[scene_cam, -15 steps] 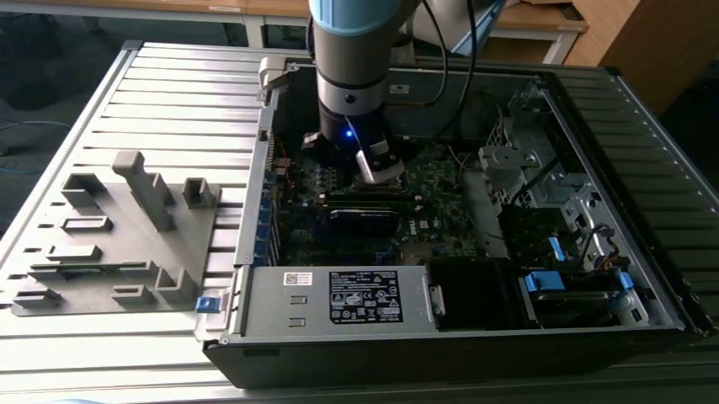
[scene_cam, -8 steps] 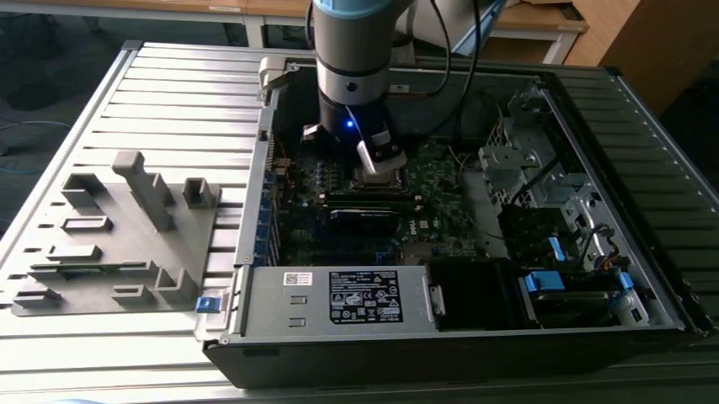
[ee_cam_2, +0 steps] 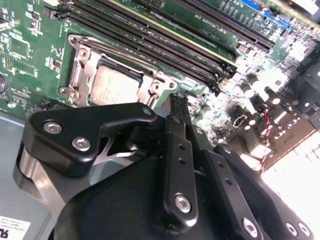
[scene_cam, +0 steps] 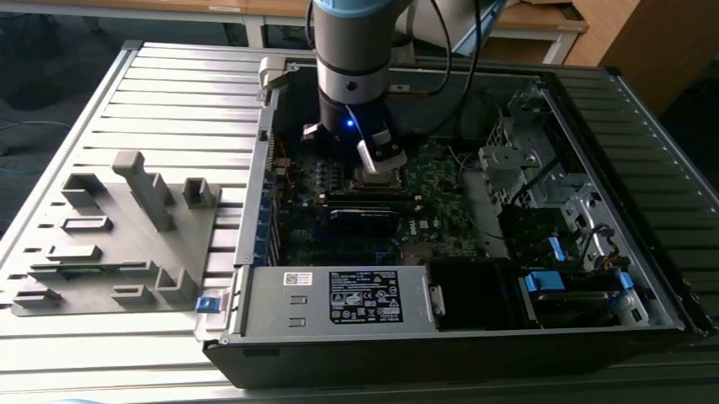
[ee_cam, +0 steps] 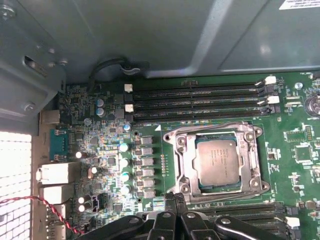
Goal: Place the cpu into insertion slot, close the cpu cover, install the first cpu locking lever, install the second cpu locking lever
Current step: 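Install the second cpu locking lever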
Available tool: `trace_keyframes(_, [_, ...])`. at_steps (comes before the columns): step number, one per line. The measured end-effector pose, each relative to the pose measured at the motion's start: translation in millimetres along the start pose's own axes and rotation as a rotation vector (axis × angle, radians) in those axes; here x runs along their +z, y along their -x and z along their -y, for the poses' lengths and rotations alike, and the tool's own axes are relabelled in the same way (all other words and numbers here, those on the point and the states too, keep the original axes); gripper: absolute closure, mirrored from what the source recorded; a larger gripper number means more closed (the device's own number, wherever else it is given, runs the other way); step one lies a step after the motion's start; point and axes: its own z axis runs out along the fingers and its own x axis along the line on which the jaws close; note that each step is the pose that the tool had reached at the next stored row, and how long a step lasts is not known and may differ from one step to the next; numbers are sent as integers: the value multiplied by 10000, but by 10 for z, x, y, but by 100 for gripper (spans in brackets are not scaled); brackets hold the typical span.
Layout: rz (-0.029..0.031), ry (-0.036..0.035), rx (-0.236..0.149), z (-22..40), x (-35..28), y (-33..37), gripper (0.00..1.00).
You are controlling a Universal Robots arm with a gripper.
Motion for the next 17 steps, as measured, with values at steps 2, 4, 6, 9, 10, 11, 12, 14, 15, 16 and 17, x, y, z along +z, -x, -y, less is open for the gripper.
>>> trace_keyframes(2, [0, -1, 2, -3, 1, 26, 89])
trace_keyframes(4, [1, -1, 2, -7, 4, 69, 89])
trace_keyframes(6, [2, -6, 2, -12, 7, 124, 89])
trace_keyframes(9, [3, -22, 1, -20, 12, 199, 89])
trace_keyframes(10, [5, -29, 1, -23, 13, 222, 89])
trace_keyframes(11, [5, -37, 0, -26, 15, 245, 89])
trace_keyframes(12, [6, -49, 0, -29, 16, 270, 89])
trace_keyframes(14, [8, -73, -1, -34, 20, 326, 89])
trace_keyframes(15, [9, -83, -1, -37, 22, 354, 89])
trace_keyframes(16, [9, -93, -2, -40, 23, 379, 89])
trace_keyframes(17, [10, -102, -2, -42, 25, 402, 89])
